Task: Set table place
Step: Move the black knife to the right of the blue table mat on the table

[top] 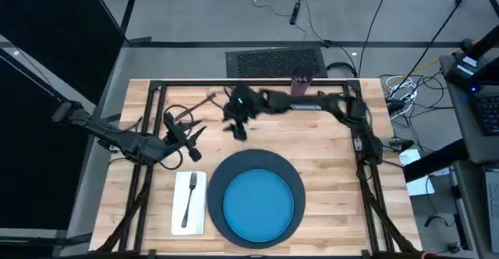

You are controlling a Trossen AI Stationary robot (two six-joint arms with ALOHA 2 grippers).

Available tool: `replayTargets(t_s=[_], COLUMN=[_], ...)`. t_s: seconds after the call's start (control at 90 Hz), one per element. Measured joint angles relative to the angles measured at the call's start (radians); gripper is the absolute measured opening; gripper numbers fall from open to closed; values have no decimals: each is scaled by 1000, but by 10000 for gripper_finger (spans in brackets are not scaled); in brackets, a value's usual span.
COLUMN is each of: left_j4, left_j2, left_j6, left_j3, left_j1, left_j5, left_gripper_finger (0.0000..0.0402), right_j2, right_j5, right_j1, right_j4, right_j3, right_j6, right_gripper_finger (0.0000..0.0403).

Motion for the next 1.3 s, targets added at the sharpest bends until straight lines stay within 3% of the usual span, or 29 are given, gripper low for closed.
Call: replayTargets(t_s=[0.244, 0.433, 0.589, 0.667, 0.844, 0.933, 1.111, 1.3], left_j4=[-22, -22, -28, -37, -40, -58, -74, -76], left_j2=[12, 10, 10, 10, 22, 39, 133, 278], left_j6=[7, 26, -68, -107, -138, -229, -335, -384], left_j3=[0, 0, 1, 0, 1, 1, 1, 1], left_j1=[0, 0, 53, 135, 457, 638, 912, 1001], left_j5=[42, 57, -77, -84, 185, 305, 664, 710], left_gripper_finger=[101, 101, 99, 98, 97, 97, 97, 97], right_j2=[270, 288, 283, 260, 204, 177, 118, 22], right_j5=[-27, -26, -20, -20, -19, -15, -18, 20], right_j1=[-97, -142, -152, -147, -148, -144, -119, -94], right_j4=[-222, -201, -324, -399, -589, -663, -759, -814], right_j3=[451, 409, 410, 410, 411, 410, 411, 410], right_j6=[-49, -46, -47, -65, -104, -104, -114, -129], right_gripper_finger=[176, 176, 176, 176, 176, 176, 176, 176])
